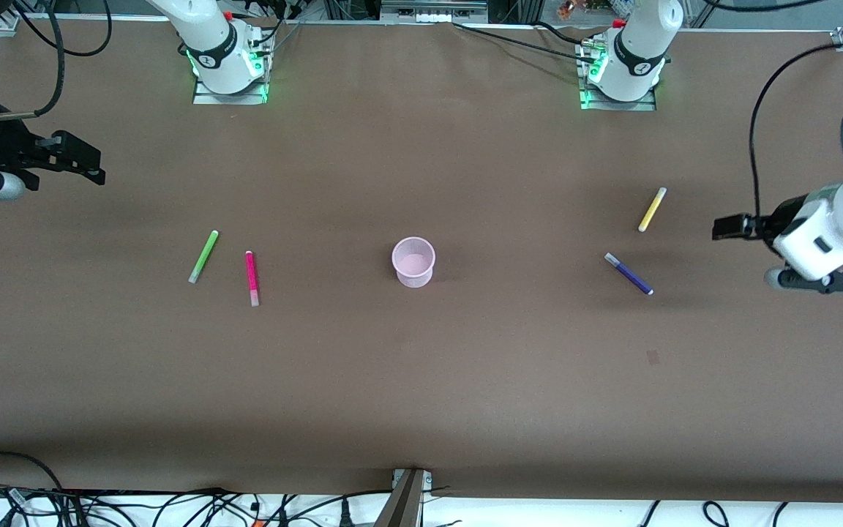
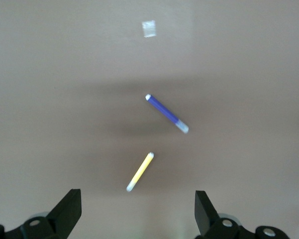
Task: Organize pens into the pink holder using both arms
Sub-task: 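Move the left gripper over the blue pen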
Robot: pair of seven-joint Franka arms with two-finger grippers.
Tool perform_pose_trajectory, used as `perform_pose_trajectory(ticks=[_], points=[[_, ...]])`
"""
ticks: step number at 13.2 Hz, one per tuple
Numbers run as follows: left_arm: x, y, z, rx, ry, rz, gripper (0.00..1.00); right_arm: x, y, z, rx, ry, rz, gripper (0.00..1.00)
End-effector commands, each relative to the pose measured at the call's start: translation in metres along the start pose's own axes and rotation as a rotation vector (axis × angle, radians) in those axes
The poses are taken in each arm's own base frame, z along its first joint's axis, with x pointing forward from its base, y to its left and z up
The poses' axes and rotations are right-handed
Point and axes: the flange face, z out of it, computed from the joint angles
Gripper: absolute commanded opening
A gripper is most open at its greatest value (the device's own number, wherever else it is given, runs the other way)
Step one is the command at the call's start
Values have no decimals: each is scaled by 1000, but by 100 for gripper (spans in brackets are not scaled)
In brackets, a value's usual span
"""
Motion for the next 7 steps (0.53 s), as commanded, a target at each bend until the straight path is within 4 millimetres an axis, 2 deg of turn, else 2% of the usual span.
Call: perform_pose_trajectory(ticks=[1,4,7], points=[[21,1,33,5,23,-148,100,-3,2,-2,18,-14,8,100],[26,-2,87,1,25,-291,100,-3,1,0,20,-23,8,100],[27,-3,130,-9,43,-491,100,-1,-2,2,23,-15,-6,100]])
